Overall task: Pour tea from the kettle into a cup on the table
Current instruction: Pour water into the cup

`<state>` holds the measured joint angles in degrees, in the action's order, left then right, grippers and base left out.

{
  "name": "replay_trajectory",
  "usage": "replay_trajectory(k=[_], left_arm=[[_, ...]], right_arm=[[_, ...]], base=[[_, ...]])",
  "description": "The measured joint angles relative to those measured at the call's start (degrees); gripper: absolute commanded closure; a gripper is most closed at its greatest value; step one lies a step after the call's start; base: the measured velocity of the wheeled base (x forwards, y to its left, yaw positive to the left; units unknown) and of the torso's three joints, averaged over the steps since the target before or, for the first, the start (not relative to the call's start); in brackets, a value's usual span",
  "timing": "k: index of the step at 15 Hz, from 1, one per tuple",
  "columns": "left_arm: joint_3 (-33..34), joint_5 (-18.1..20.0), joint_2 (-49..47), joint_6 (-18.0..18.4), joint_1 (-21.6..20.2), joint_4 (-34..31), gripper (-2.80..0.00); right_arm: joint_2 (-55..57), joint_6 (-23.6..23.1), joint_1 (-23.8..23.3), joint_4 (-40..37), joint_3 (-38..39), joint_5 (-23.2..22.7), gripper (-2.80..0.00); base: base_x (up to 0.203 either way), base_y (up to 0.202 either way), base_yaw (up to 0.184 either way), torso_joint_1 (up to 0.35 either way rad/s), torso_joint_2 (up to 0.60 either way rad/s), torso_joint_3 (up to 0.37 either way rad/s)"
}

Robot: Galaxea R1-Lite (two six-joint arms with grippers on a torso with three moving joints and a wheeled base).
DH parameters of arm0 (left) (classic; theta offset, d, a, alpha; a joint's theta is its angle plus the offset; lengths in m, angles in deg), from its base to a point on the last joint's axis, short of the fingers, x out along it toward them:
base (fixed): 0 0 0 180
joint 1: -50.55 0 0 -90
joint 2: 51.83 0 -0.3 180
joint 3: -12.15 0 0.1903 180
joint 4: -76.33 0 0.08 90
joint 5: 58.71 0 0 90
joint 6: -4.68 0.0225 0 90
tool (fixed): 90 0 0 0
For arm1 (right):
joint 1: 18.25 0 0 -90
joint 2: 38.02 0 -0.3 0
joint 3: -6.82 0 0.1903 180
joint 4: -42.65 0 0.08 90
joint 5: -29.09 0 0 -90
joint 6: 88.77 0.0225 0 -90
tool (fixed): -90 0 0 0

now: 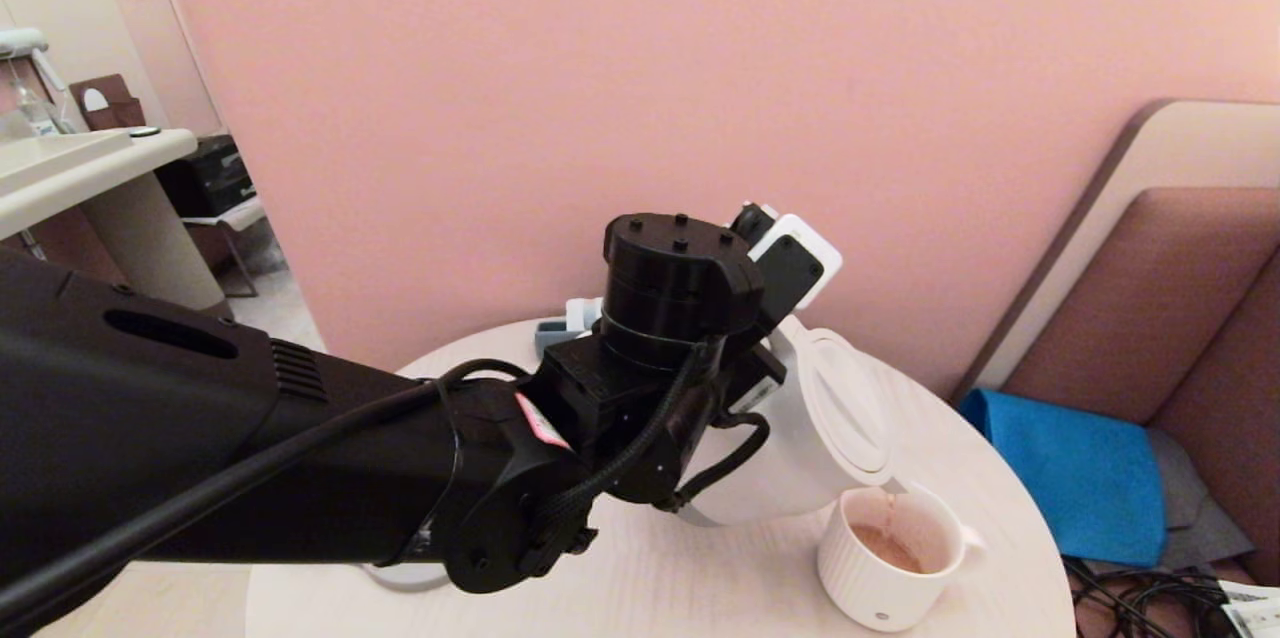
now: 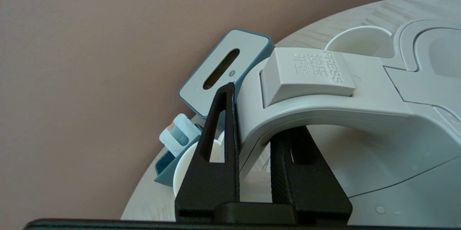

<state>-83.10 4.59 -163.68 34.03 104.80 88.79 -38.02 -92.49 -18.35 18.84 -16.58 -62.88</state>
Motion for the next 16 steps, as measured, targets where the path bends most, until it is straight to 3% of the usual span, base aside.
replay_trajectory(k=[11,16], left_arm=[[0.36,-0.04,0.15,-0.37,-0.1,0.58,0.0],[3.9,-0.32,1.83,-8.07,-1.56,0.63,0.0]], right_arm=[[-0.02,-0.02,0.02,0.0,-0.02,0.0,0.0],[-0.01,-0.01,0.02,0.0,-0.02,-0.02,0.0]], base=[[0.0,0.0,0.0,0.0,0.0,0.0],[0.0,0.0,0.0,0.0,0.0,0.0]])
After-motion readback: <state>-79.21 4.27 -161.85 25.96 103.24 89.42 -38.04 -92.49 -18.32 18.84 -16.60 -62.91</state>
